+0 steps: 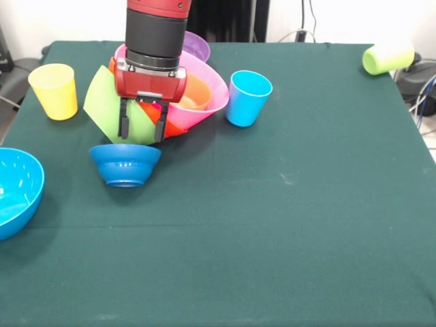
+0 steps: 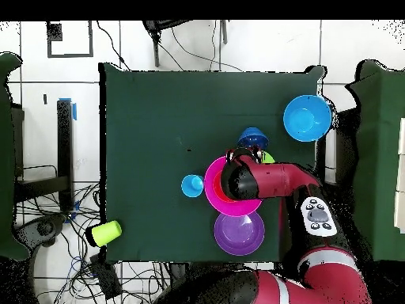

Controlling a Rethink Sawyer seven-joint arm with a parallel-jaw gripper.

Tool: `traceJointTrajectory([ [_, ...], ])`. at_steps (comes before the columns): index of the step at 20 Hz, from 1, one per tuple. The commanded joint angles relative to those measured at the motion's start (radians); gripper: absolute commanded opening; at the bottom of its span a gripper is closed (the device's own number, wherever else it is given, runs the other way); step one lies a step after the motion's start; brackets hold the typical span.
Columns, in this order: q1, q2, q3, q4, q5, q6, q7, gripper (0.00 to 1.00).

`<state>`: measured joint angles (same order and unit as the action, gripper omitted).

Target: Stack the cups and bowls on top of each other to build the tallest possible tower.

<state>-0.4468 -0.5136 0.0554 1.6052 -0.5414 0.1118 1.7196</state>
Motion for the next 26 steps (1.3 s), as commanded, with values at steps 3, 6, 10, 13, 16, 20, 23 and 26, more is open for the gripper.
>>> traceJointTrajectory([
  [3,0.015,0.024,0.048,-0.033,-0.059,-0.007,0.026,1.00],
  [6,0.005,0.027,0.060,-0.037,-0.060,0.000,0.015,1.00],
  [10,-0.005,0.032,0.069,-0.040,-0.062,-0.001,0.010,1.00],
  [13,-0.005,0.030,0.069,-0.041,-0.063,0.001,0.008,1.00],
  [16,-0.007,0.030,0.074,-0.043,-0.065,0.004,0.003,1.00],
  [20,-0.035,0.044,0.093,-0.042,-0.079,-0.014,-0.010,1.00],
  [23,-0.047,0.058,0.085,-0.025,-0.100,-0.072,0.006,1.00],
  [26,-0.048,0.069,0.068,-0.011,-0.116,-0.125,0.028,1.00],
])
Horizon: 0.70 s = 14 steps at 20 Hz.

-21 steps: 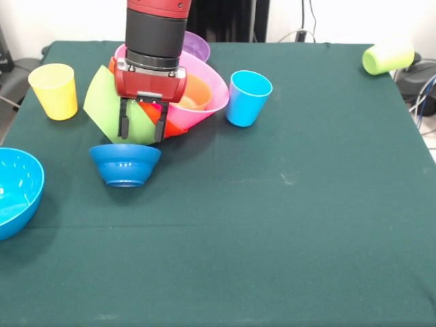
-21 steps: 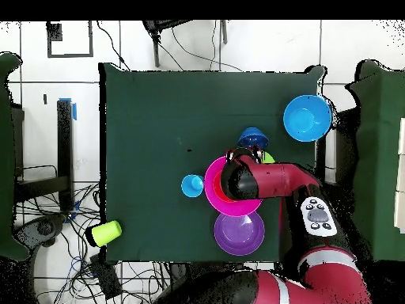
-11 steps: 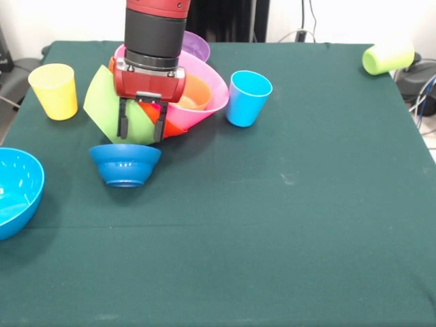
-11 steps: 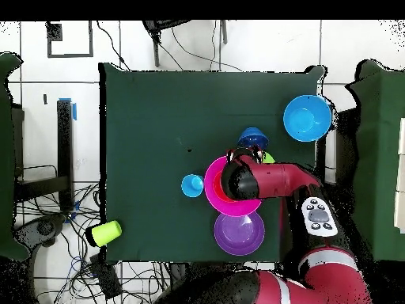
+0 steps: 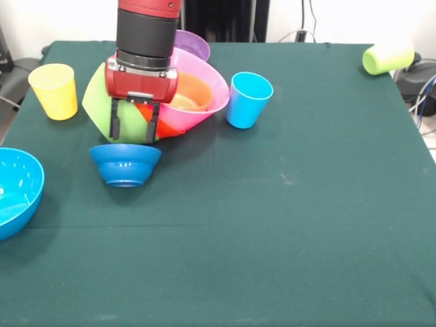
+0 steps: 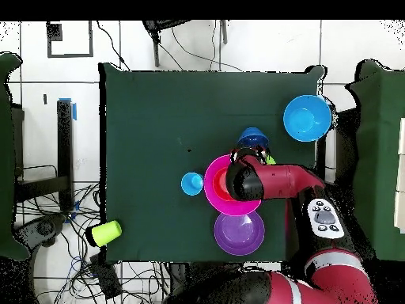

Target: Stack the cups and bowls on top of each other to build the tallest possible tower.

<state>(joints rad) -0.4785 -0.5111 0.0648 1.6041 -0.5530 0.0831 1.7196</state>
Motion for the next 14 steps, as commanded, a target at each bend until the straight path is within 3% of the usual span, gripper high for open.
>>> traceJointTrajectory([
  [1,-0.007,0.067,0.047,-0.007,-0.102,-0.107,0.038,1.00],
  [8,0.006,0.074,0.015,0.008,-0.097,-0.152,0.053,1.00],
  [14,0.057,0.057,-0.030,0.016,-0.064,-0.151,0.069,1.00],
])
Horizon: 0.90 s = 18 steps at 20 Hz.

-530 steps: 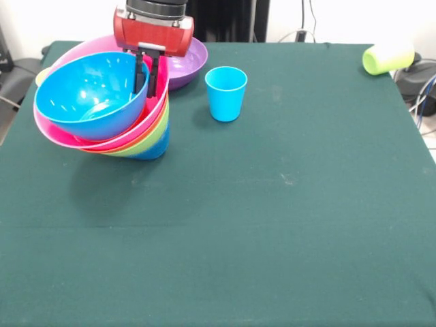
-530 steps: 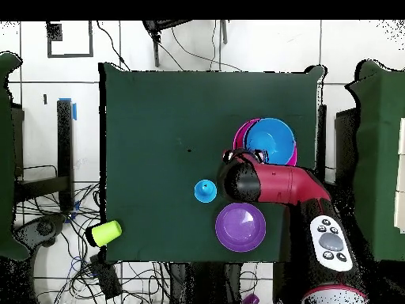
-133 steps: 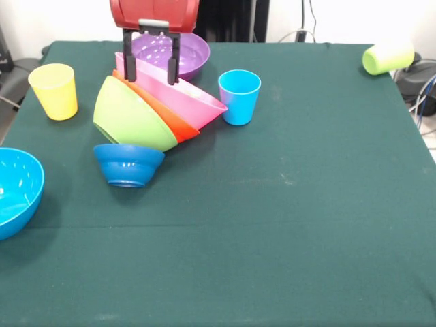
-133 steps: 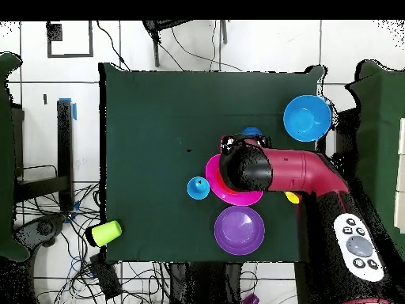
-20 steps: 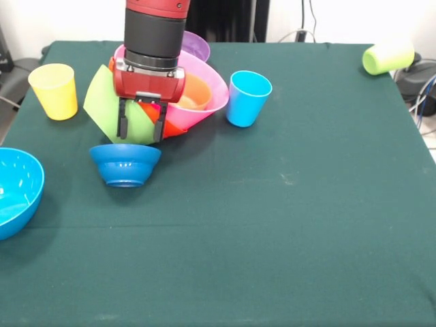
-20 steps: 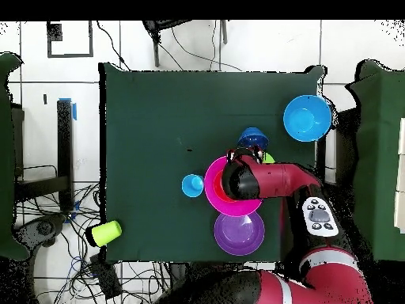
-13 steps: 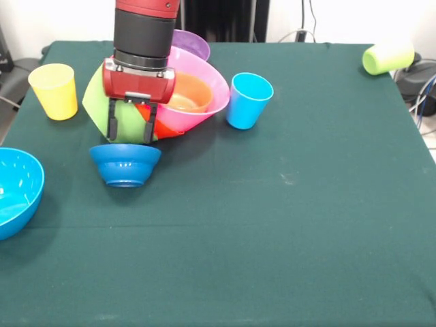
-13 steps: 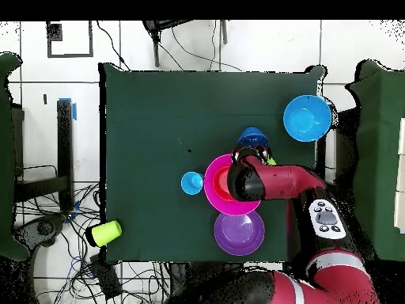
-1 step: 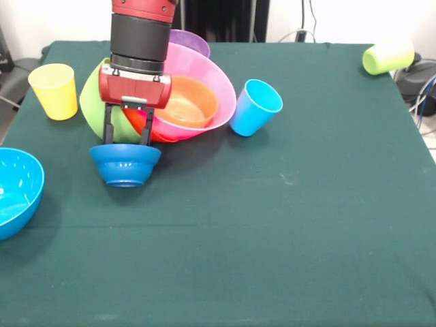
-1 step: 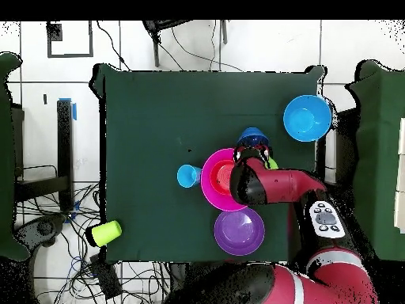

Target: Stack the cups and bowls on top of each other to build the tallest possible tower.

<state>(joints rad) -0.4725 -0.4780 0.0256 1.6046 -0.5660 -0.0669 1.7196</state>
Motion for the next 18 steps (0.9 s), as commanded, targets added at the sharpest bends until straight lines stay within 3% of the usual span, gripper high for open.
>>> traceJointTrajectory([
  [1,0.053,0.024,0.005,0.018,-0.050,-0.005,0.072,1.00],
  [9,0.072,0.026,-0.017,0.019,-0.040,-0.016,0.083,1.00],
  [18,0.032,0.026,0.030,0.006,-0.049,0.030,0.053,1.00],
])
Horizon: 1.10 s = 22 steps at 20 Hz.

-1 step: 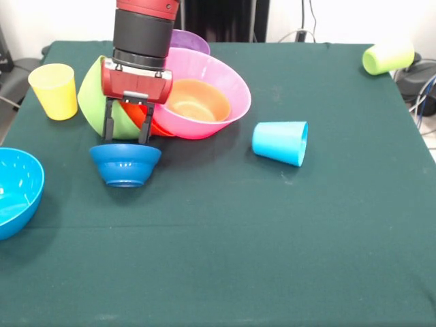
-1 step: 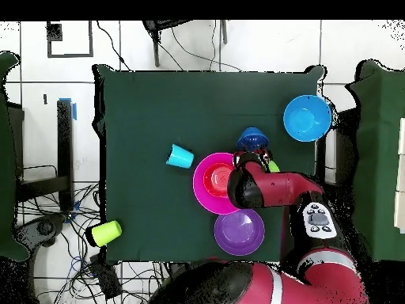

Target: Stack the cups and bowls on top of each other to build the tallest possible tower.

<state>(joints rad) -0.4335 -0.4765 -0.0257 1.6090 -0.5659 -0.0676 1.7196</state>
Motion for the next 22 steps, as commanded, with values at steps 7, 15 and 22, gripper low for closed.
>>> traceJointTrajectory([
  [7,0.027,0.016,0.048,0.015,-0.038,0.013,0.074,1.00],
  [15,0.031,0.018,0.042,0.018,-0.038,0.004,0.077,1.00],
  [22,0.000,0.030,0.067,0.014,-0.055,-0.001,0.064,1.00],
])
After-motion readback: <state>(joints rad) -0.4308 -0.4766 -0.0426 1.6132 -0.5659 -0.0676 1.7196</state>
